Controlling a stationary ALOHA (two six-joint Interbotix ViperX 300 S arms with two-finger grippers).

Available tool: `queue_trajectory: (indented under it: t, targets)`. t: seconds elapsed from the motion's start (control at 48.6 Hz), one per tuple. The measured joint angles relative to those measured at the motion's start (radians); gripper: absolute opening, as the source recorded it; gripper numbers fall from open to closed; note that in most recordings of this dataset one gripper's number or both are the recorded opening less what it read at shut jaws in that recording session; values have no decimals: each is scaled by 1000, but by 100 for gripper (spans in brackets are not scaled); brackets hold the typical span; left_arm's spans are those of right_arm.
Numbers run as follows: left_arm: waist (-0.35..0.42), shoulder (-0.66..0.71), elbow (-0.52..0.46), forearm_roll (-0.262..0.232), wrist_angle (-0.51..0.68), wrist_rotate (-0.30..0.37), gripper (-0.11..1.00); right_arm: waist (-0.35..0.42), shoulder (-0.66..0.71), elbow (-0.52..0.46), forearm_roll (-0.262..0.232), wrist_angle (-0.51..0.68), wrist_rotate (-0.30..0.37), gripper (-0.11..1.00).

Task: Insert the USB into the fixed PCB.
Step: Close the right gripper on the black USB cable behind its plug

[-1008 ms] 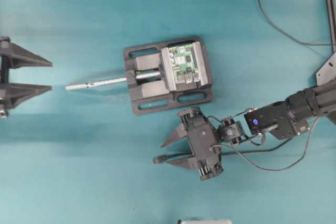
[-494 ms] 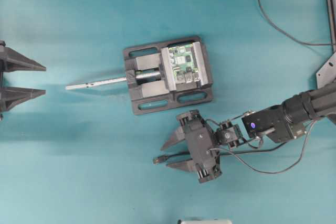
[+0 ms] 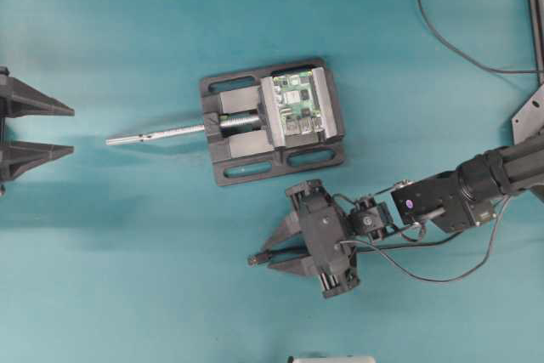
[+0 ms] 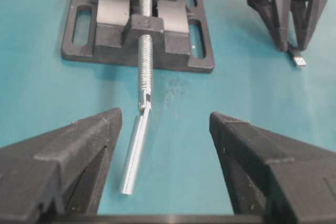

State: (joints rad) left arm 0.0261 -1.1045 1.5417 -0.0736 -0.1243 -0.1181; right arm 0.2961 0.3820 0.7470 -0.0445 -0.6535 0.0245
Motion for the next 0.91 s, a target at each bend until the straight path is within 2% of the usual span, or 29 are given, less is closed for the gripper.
queue_trajectory:
  t: [0.062, 0.288, 0.432, 0.679, 0.823, 0.905]
  targets:
    - [0, 0, 2, 0, 0, 0, 85, 3, 2, 0, 0, 3, 0, 27]
    - [0, 0, 2, 0, 0, 0, 85, 9, 2, -2, 0, 6, 0, 27]
    - [0, 0, 2, 0, 2, 2, 85, 14, 3, 0, 0, 8, 0, 21]
    - [0, 0, 14, 0, 2, 2, 85, 25, 3, 3, 3, 8, 0, 21]
    - [0, -2, 26, 0, -6, 0, 85, 26, 3, 5, 41, 8, -2, 21]
    - [0, 0, 28, 0, -9, 0, 85, 31, 3, 3, 92, 3, -6, 21]
